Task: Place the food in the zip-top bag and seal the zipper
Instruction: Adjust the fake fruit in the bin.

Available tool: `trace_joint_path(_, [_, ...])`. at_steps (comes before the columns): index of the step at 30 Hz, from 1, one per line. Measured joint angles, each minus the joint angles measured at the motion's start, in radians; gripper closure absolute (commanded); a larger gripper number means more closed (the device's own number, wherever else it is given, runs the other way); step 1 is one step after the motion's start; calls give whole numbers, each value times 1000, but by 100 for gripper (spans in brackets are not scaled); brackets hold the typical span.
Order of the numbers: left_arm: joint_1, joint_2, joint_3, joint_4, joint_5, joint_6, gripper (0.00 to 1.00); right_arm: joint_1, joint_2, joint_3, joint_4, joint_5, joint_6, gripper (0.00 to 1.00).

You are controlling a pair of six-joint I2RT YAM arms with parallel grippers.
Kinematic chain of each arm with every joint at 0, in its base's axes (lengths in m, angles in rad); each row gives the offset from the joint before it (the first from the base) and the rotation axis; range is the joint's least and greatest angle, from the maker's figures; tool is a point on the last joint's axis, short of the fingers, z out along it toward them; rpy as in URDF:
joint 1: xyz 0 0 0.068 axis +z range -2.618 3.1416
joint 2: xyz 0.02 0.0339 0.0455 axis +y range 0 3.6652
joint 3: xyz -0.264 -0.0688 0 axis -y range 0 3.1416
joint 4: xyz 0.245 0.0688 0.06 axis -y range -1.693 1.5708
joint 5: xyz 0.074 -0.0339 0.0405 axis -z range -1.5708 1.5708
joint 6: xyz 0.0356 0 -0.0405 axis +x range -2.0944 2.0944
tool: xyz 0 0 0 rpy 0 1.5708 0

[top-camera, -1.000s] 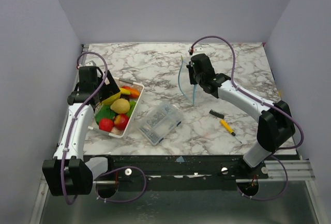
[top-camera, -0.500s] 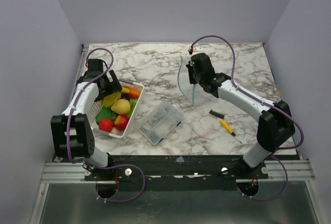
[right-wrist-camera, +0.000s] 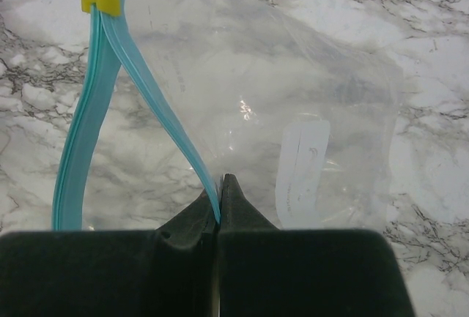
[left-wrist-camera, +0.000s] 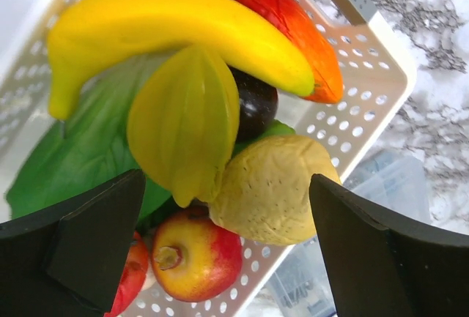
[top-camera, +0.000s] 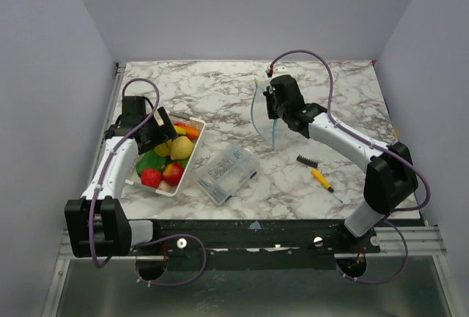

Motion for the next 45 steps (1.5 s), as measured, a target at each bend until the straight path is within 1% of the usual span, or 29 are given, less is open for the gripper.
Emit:
trace_joint_path(3, [0, 32, 54, -32, -55, 22, 10, 0, 1, 0, 0, 0, 0, 100])
trace_joint_path(7, [0, 77, 140, -39, -138, 66, 27, 0, 8, 2, -1, 0, 1, 100])
trace_joint_path(9, [0, 111, 193, -42, -187, 92, 38, 0, 12, 3, -2, 0, 1, 99])
trace_joint_path(10, [1, 143, 232, -46, -232, 116, 40, 0, 14, 3, -3, 0, 1, 100])
trace_joint_path(12, [3, 200, 292, -48, -280, 151, 40, 0, 17, 4, -3, -1, 1, 99])
trace_joint_path(13, [4, 225, 315, -50, -296, 165, 43, 0, 17, 4, -3, -2, 1, 99])
trace_joint_path(15, [10, 297, 367, -50, -307, 201, 49, 0, 17, 5, -4, -4, 1, 99])
trace_joint_path(17, [14, 361, 410, -51, -284, 230, 50, 0, 21, 10, -4, -8, 2, 99])
trace_joint_path(19, [16, 414, 435, -52, -244, 253, 54, 0, 26, 18, -4, -12, 2, 100])
trace_joint_path(25, [14, 510, 467, -79, -167, 282, 55, 0, 32, 19, -9, -22, 2, 99])
trace_joint_path(28, [13, 528, 466, -114, -139, 283, 59, 0, 32, 19, -11, -23, 2, 99])
trace_joint_path(31, [13, 523, 462, -124, -109, 280, 59, 0, 32, 19, -11, -25, 2, 100])
trace_joint_path(35, [13, 447, 372, -111, -57, 262, 59, 0, 32, 19, -12, -26, 2, 99])
trace_joint_path(38, [13, 367, 309, -142, -24, 249, 59, 0, 34, 25, -18, -26, 2, 99])
trace_joint_path(43, [13, 316, 278, -158, -9, 230, 53, 0, 35, 32, -23, -27, 2, 99])
trace_joint_path(45, [13, 296, 260, -158, -1, 221, 53, 0, 36, 32, -25, -27, 2, 99])
